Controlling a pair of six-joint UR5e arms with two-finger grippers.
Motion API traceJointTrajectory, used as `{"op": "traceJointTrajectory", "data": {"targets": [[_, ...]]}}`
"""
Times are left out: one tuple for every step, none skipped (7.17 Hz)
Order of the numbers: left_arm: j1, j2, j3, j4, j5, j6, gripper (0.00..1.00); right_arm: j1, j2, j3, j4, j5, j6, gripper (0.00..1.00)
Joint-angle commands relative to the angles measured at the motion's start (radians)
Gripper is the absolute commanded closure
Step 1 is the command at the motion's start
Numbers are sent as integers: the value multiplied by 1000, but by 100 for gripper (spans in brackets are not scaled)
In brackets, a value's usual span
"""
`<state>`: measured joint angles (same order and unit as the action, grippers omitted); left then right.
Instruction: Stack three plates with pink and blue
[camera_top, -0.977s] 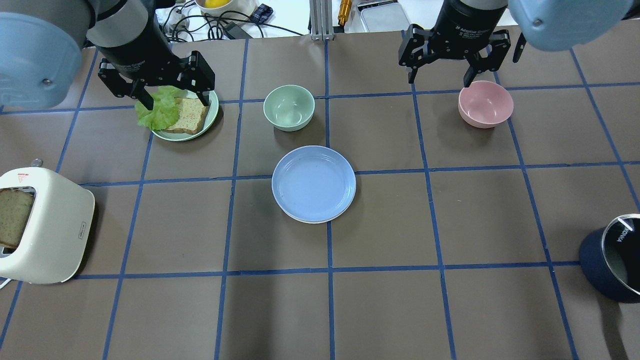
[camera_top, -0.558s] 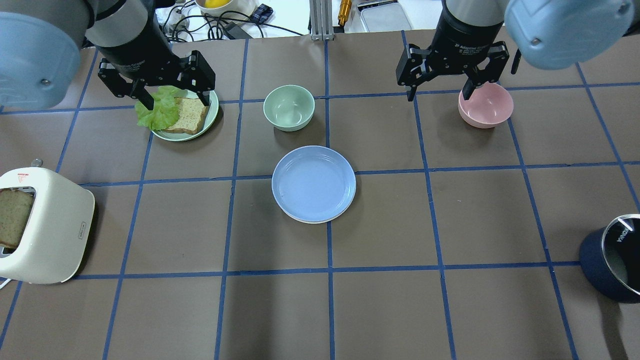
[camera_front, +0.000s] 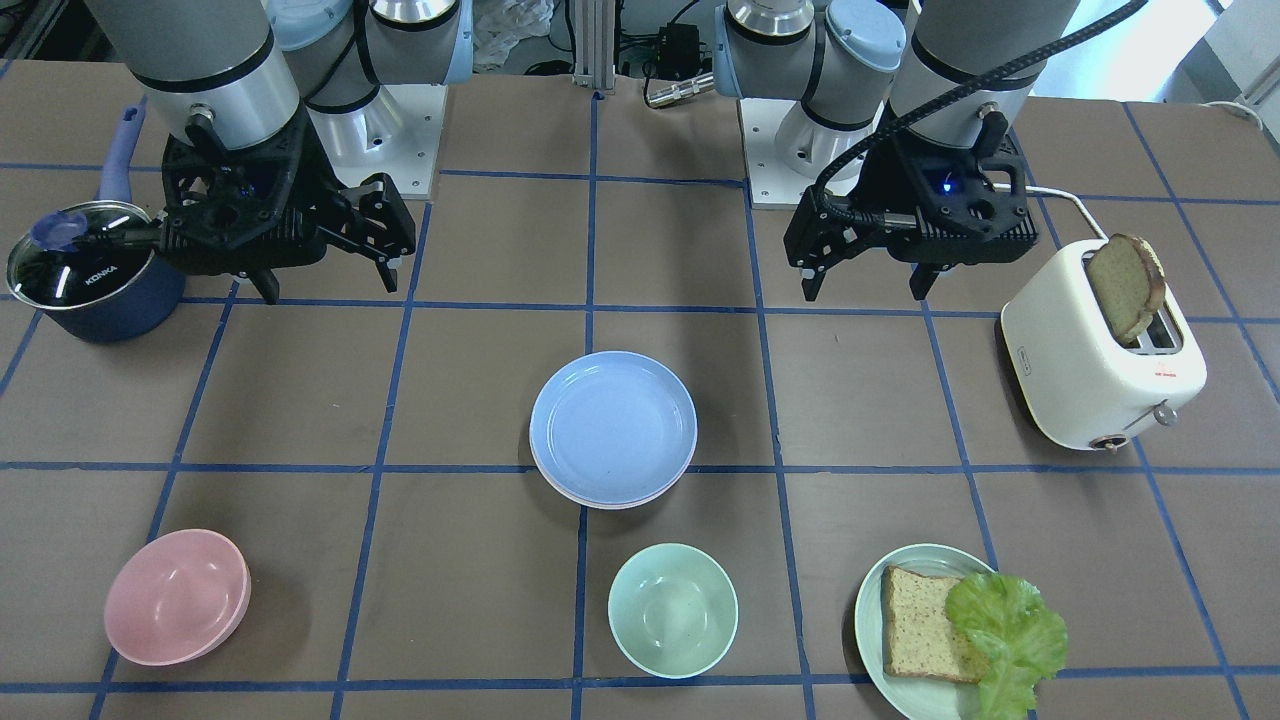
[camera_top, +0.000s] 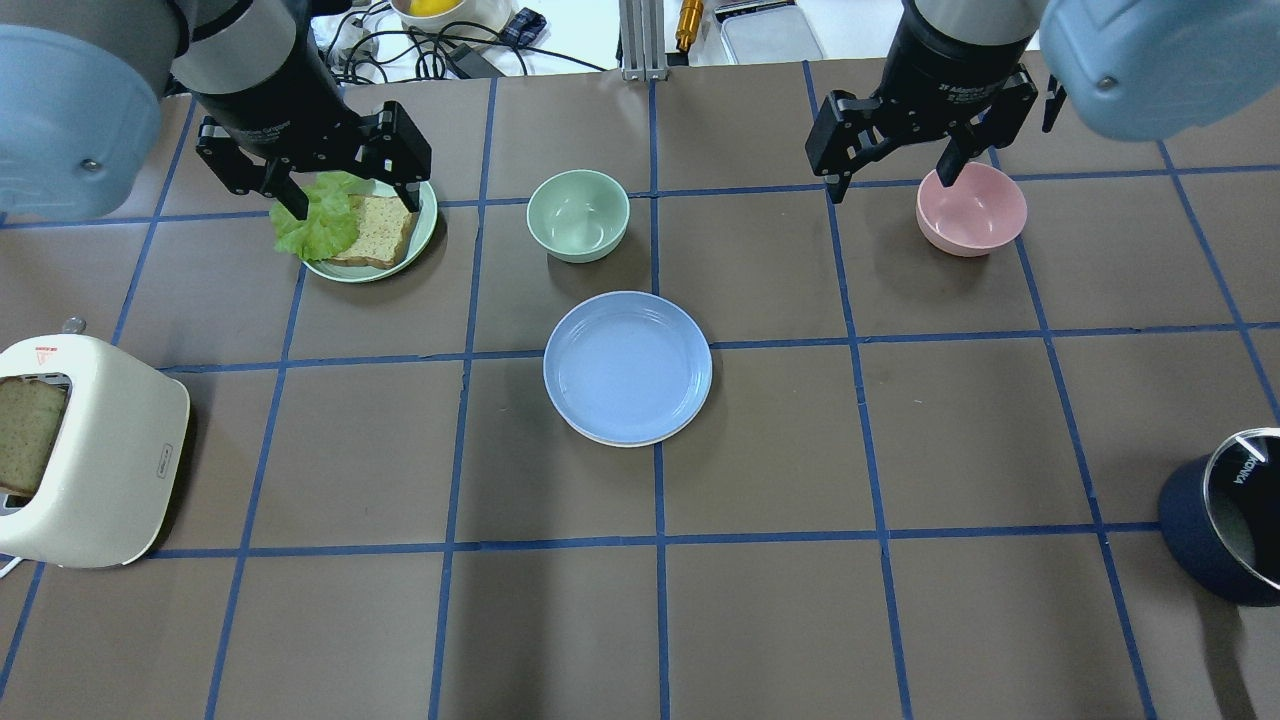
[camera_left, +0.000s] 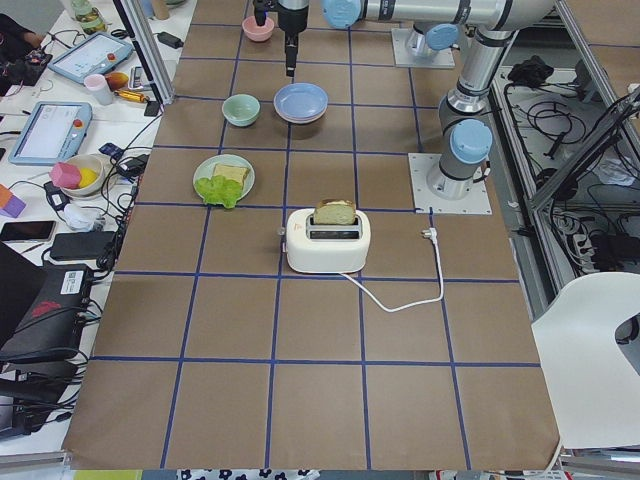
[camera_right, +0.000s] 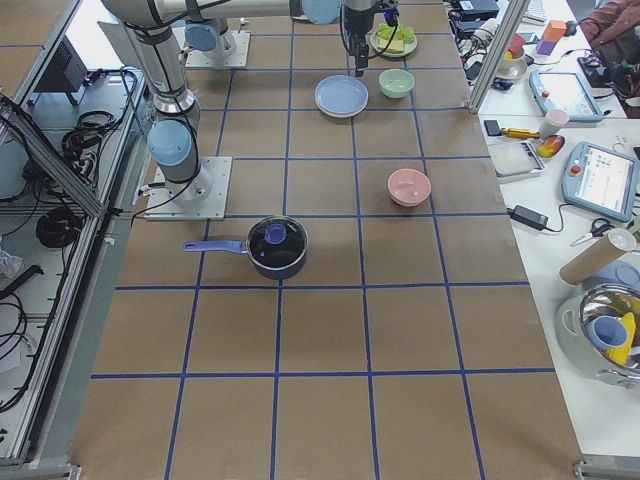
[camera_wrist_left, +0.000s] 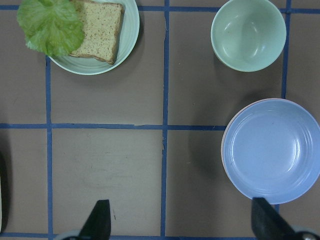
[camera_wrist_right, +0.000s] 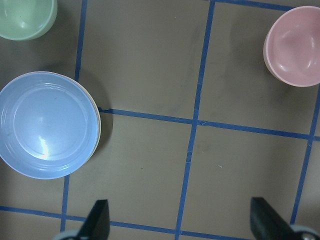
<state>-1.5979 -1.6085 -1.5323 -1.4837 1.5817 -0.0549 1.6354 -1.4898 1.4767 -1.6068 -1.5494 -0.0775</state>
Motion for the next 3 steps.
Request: {"op": "traceJointTrajectory", "data": {"targets": [[-2,6,-9,-3,1,1,0,-6,-3,-1,2,-1,-4,0],[-2,7,-9,-1,3,1,0,-6,-3,0,5,-3,-4,0],[-2,7,-9,-1,3,1,0,-5,-3,5,7,-4,-2,0]]}}
